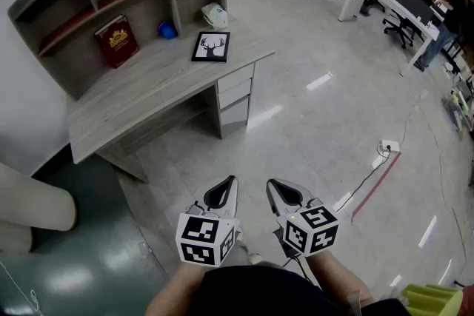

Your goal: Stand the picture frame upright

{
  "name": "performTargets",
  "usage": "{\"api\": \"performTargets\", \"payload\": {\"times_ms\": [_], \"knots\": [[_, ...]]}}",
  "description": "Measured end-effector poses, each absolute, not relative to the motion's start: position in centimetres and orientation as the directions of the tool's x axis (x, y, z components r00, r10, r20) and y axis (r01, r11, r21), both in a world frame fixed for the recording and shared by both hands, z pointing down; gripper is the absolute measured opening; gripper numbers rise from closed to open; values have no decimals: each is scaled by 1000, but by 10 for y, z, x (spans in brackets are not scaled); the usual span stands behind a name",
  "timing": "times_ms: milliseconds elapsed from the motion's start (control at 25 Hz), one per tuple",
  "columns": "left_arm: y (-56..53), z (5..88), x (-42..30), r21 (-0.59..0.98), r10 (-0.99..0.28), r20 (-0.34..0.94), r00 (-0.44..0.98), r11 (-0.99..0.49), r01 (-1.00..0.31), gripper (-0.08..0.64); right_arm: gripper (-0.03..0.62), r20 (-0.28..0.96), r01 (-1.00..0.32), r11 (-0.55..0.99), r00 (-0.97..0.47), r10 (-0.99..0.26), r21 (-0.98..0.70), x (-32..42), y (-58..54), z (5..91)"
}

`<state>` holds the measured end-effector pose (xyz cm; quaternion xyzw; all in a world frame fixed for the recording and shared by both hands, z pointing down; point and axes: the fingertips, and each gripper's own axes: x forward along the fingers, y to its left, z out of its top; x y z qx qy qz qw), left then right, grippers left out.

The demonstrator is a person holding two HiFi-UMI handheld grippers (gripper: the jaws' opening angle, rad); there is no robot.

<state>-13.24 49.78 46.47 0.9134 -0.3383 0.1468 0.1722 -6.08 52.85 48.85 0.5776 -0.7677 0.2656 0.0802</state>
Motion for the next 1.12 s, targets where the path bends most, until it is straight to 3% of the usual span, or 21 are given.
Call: {"api": "performTargets", "payload": {"times_ms": [1120], "knots": [[383,485,-131,207,-591,420,689,-677,-707,-3,-3,400,-912,185,-334,-853,-366,-50,401,494]]}}
